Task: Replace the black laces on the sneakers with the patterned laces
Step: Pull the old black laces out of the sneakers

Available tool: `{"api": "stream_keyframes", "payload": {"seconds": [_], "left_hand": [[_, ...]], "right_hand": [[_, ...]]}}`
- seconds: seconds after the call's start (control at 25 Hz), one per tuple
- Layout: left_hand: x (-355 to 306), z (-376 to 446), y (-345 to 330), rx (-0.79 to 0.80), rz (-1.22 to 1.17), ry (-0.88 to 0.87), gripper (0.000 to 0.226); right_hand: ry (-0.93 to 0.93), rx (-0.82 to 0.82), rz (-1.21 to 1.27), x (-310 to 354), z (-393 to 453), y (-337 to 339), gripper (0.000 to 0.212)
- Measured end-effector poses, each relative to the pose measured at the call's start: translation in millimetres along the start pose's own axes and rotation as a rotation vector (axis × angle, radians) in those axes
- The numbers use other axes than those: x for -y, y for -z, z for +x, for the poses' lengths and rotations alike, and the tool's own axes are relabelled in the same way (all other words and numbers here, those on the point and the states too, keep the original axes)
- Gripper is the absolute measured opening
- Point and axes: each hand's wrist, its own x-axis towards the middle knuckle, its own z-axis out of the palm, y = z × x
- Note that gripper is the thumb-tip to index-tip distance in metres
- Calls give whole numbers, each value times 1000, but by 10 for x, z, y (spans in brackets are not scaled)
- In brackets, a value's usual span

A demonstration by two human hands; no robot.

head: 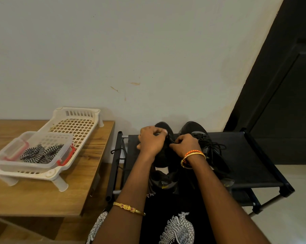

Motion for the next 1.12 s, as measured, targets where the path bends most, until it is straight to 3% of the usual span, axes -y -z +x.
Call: {"api": "stream_keyframes", "payload": {"seconds": [0.12,0.24,0.28,0.32,0.44,0.48,0.56,0.84,1.12], "left_hand": [[-146,-50,100,5,-466,73,10],[-189,-58,177,18,-699,115,14],[-156,-38,172,16,-644,131,15],[-130,-28,169,9,-438,121,12],[12,-52,60,53,404,-26,11],[25,-85,13,84,548,-65,15],[49,-90,-71,98,603,-89,20],[74,-75,-67,-44,337,-56,15],[-100,-59,140,-190,-505,15,10]], "right_hand": [[-6,-3,22,-4,-7,-10,15],[-14,13,41,-7,-7,-17,14],[-20,15,47,-9,-7,-19,14],[-31,16,56,-13,-9,-21,13],[-67,29,55,-19,-24,-27,12],[-72,38,37,-20,-28,-27,12],[-84,59,11,-16,-37,-23,15],[-116,66,19,-22,-8,-58,23],[-119,72,24,-40,6,-60,21]]}}
